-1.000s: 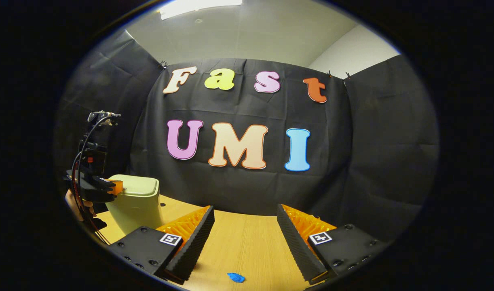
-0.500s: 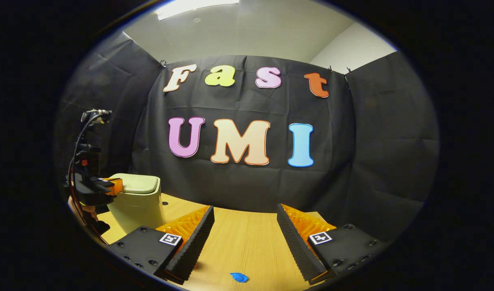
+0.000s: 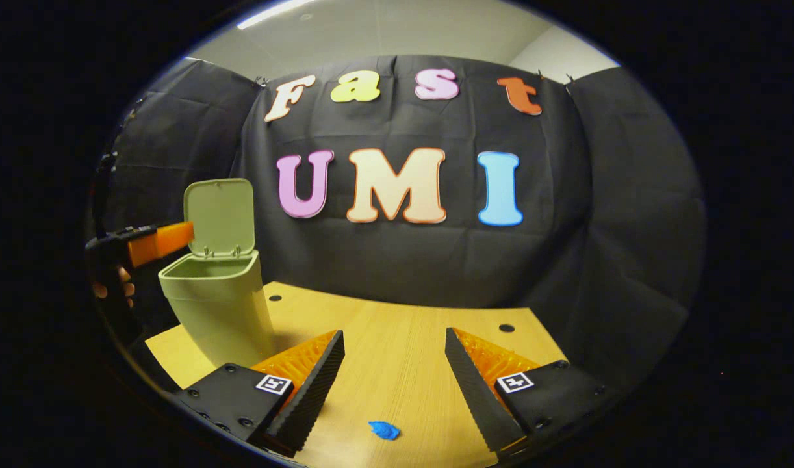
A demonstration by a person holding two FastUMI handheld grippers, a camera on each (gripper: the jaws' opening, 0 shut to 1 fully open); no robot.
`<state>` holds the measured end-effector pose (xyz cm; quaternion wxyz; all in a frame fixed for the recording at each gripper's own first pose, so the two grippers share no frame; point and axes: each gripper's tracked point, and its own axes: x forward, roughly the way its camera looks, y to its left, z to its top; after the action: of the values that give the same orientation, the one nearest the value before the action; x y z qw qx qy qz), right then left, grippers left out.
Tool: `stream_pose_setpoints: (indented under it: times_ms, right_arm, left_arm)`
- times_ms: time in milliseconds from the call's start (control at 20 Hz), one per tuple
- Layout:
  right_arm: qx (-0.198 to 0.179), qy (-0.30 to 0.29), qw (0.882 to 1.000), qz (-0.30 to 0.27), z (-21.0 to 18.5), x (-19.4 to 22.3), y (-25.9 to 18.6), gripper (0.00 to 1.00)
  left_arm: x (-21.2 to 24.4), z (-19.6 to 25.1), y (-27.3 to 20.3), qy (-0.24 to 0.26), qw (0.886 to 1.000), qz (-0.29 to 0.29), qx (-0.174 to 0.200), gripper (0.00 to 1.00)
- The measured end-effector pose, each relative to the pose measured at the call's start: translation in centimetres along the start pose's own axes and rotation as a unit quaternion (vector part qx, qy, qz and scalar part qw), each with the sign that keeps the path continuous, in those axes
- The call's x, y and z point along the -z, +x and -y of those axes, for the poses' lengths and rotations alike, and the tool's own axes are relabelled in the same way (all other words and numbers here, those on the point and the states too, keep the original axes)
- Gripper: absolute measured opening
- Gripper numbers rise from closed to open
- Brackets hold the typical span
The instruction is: Press the lid of the desktop garbage bin to open it, pick up the crumpled paper on the desktop and throw it into the bin, then pick up the pop can on the desktop and drop it into the bin, and finally close the garbage bin lid.
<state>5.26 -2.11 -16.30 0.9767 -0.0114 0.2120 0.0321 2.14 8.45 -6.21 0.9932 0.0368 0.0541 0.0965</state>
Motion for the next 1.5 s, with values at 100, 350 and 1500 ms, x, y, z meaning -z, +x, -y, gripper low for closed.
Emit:
stream_pose_setpoints:
  times_ms: [100, 350, 1500]
  right_arm:
    - [-0.016, -0.003, 0.998, -0.053, 0.3, 3.8, 1.6, 0.99]
    - [-0.043, -0.038, 0.981, -0.186, 1.1, 14.8, 4.6, 1.00]
    - [-0.102, -0.024, 0.984, -0.142, -4.7, 8.2, 9.7, 0.18]
  left_arm:
    - [-1.4, 0.8, -1.1, 0.020, 1.000, 0.022, 0.000, 0.92]
    - [-3.0, 2.3, -3.7, 0.035, 0.999, 0.033, 0.000, 0.93]
    - [-1.8, -2.0, -4.9, 0.049, 0.999, -0.002, -0.023, 0.89]
